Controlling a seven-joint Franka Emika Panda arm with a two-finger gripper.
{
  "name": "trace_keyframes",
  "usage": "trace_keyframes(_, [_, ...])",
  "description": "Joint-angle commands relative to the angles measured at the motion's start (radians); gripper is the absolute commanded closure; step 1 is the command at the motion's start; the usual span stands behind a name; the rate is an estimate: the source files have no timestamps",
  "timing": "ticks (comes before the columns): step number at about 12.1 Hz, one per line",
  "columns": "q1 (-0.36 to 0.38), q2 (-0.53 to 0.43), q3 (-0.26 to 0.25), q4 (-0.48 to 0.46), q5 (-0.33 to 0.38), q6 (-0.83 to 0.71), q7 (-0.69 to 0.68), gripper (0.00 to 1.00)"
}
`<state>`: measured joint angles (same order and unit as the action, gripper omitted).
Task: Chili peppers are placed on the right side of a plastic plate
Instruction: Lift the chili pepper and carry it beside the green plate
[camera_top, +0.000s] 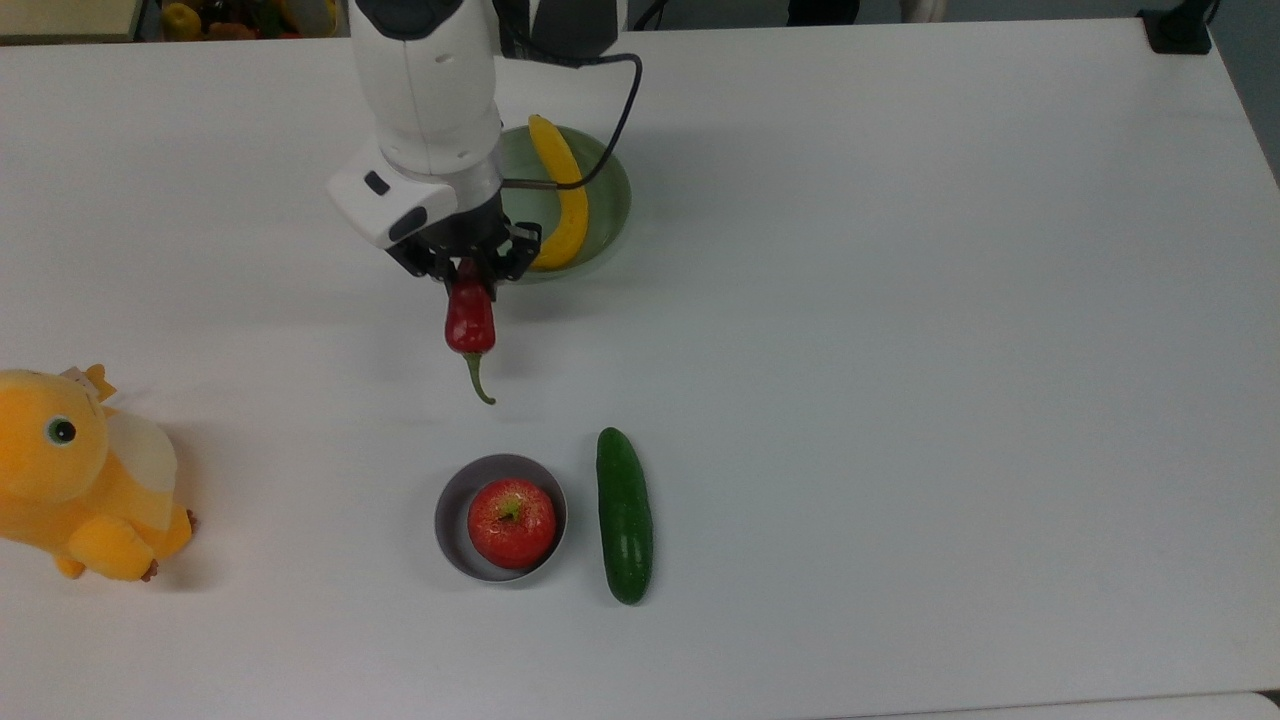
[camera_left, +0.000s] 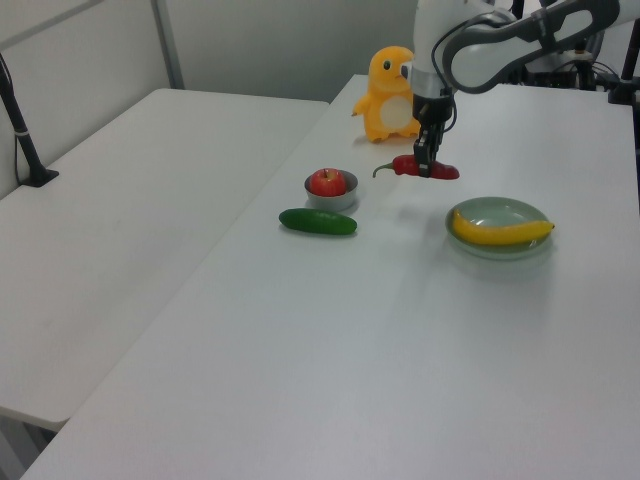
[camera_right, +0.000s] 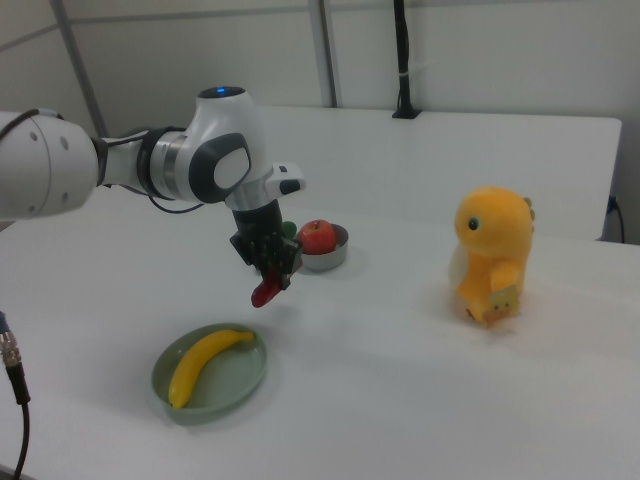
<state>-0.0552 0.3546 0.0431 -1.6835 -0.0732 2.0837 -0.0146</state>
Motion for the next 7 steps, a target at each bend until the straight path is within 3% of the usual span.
trace_keyframes(1, [-0.021,-0.081,-0.003,-0.028,-0.017,-0.120,-0.045,0.97])
trace_keyframes(4, [-0.052,-0.166,-0.005,-0.099,-0.017,-0.201,-0.091,0.97])
trace_keyframes(7, [-0.089,-0.290,-0.005,-0.256,-0.019,-0.226,-0.184,0.95])
